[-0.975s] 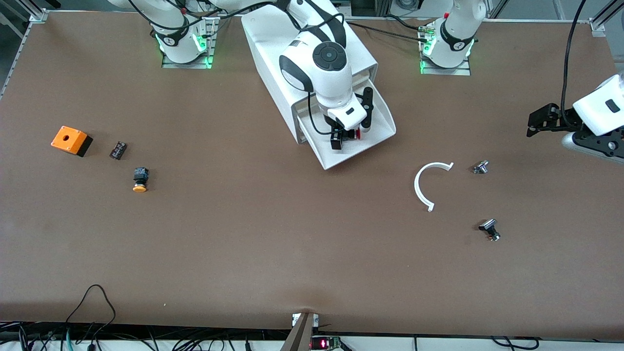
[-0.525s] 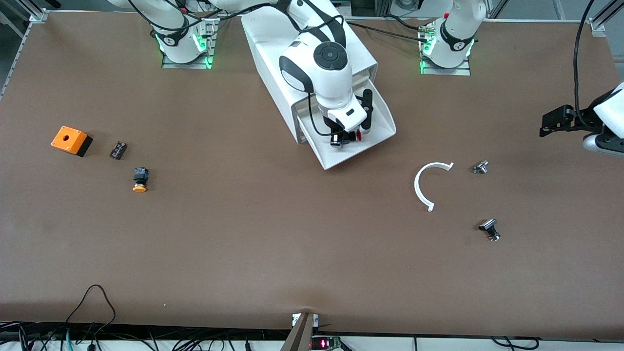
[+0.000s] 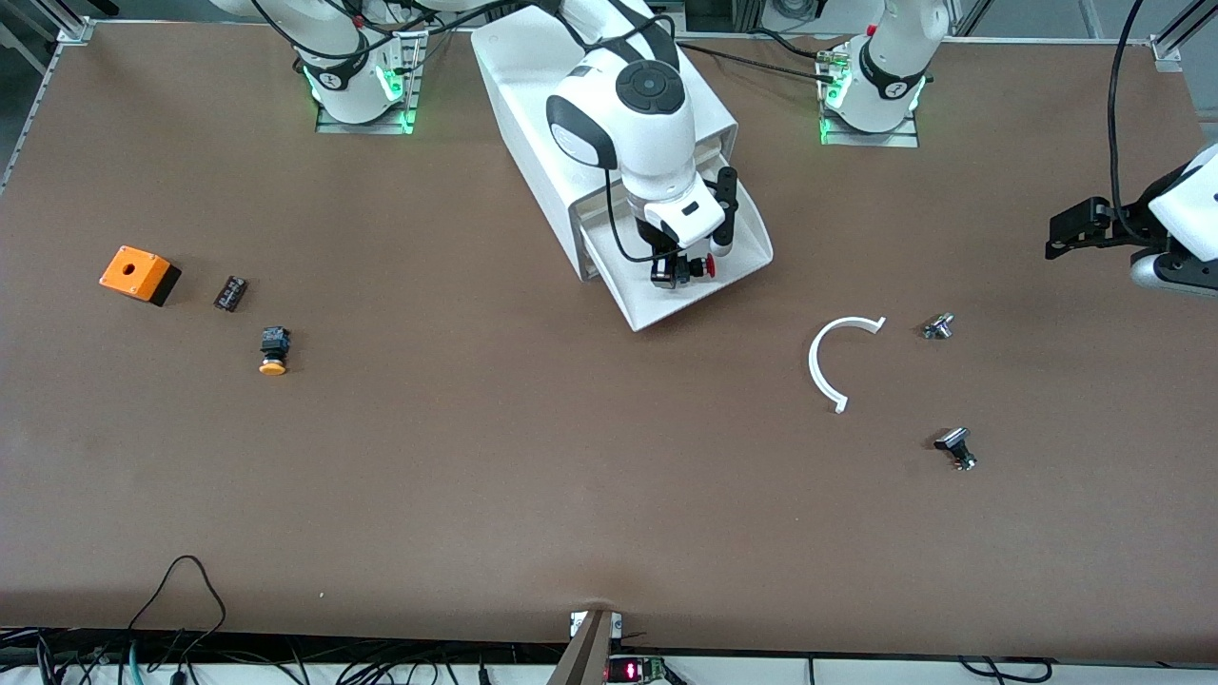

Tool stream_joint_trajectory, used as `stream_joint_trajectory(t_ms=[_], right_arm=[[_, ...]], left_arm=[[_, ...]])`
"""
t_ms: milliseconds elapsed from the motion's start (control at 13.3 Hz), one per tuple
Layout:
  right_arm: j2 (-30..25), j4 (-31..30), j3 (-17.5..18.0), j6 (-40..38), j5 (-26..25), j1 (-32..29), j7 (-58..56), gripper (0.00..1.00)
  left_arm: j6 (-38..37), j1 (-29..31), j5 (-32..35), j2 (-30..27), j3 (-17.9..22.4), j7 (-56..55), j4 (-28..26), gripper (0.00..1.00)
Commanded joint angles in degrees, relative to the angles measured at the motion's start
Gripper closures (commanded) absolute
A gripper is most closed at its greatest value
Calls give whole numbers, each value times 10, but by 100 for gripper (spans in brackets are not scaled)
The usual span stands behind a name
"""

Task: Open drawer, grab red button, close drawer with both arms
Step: 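Lift the red button out and carry it toward the table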

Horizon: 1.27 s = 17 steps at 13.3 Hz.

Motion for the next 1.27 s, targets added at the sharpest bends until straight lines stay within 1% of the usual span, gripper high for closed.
stream_joint_trajectory(t_ms=[0, 150, 375, 525, 675, 825, 1050, 1200], right_arm=[[-51, 2, -17, -30, -6, -15, 19, 75], [-79, 1, -21, -66, -5, -46, 21, 75], [-109, -5, -24, -115, -3, -110, 43, 74], [-118, -19, -17, -130, 2, -176, 45, 74], [-119, -39, -17, -145, 5, -228, 45, 74], [-111, -67, -17, -140, 7, -269, 52, 74], [-112, -142, -17, -127, 6, -295, 175, 74], [-115, -191, -17, -110, 3, -309, 237, 74]], left_arm=[[0, -12, -10, -15, 9, -7, -12, 0], [0, -12, -10, -15, 9, -6, -12, 0], [2, -18, -10, -14, 9, -3, -9, 0], [4, -21, -9, -13, 9, -1, -9, 0], [6, -29, -4, -8, 8, 0, -10, 0], [16, -31, -6, 3, 2, 2, -12, 0], [62, -45, -17, 19, -4, 4, -24, 0], [118, -51, -21, 35, -11, 2, -48, 0]])
